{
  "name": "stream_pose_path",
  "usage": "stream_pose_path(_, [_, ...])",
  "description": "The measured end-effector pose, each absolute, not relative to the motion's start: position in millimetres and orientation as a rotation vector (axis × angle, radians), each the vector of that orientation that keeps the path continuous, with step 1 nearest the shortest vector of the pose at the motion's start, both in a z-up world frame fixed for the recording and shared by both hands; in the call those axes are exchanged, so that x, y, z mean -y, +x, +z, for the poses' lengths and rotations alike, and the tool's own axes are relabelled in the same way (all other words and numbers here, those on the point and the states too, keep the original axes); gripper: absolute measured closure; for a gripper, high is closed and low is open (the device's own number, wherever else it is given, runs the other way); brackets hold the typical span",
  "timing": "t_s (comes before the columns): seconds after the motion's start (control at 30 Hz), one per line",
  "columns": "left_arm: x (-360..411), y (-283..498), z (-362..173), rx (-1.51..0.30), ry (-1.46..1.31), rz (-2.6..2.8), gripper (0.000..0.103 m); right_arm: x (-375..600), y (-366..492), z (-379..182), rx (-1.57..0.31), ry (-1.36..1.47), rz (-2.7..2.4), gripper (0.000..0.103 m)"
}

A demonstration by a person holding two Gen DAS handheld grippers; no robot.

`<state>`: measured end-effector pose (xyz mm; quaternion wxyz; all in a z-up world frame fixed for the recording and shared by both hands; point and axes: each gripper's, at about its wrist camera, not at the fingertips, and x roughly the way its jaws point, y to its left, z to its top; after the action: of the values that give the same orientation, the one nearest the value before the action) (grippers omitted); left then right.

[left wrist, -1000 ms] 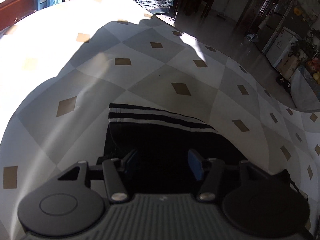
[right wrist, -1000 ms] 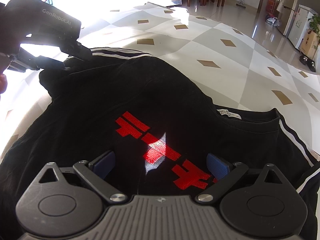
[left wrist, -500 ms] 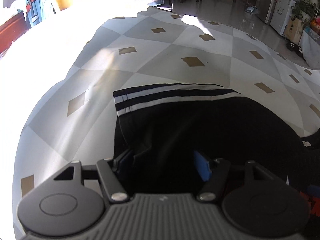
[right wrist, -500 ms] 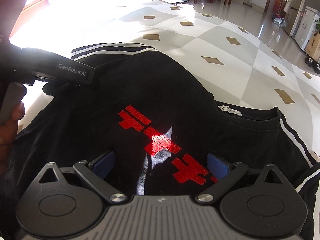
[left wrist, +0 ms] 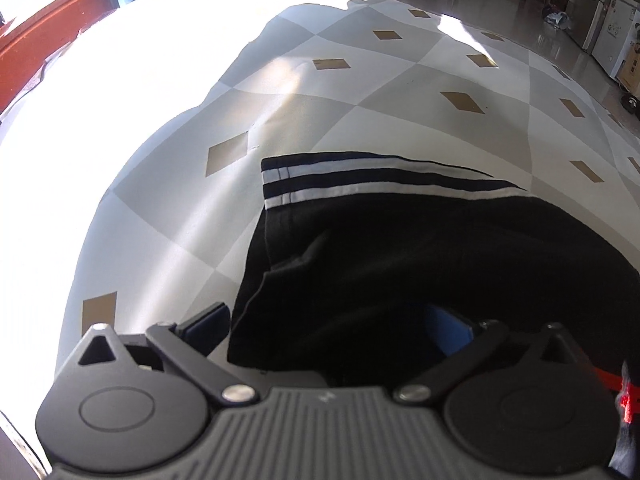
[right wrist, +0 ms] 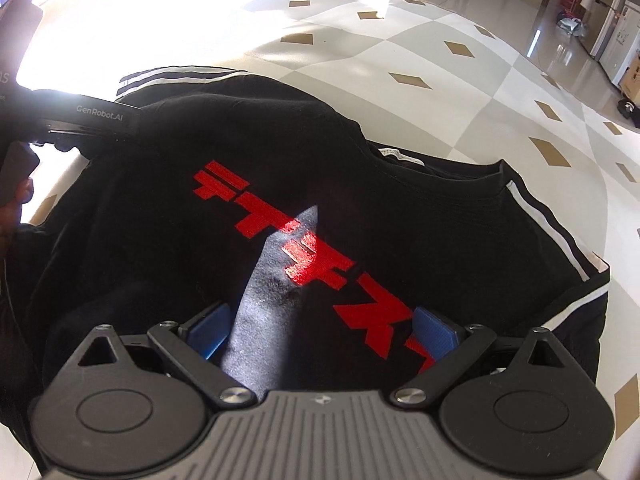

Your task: Fold clothes

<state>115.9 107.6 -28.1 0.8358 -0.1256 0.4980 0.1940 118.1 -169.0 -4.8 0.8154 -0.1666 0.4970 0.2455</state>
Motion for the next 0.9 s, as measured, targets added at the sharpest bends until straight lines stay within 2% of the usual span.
stream_pose_path(0.1, [-101.9,114.6,-24.0,-1.061,-0.201,0.403,0.001,178.8,116.0,-4.2,-1.075,-0.364,0.523,0.007])
stream_pose_path(0.2, [-92.1,111.7,-15.3,-1.056,-0.131,0.395,0.007,190.8,118.7,-1.7,-1.110,-0.371,0.513,0.007])
stream_pose_path(0.47, [-63.2,105.1,22.3,-1.031,-0.065,0.285,0.005,235.3,123.2,13.6,-1.116,-0.308,0.443,0.022])
stream_pose_path(0.9, [-17.2,99.8,4.1,-1.075,0.021,0.116,0.003,269.4,107.8,30.8,-0.983,-0.288,0.436,0.032])
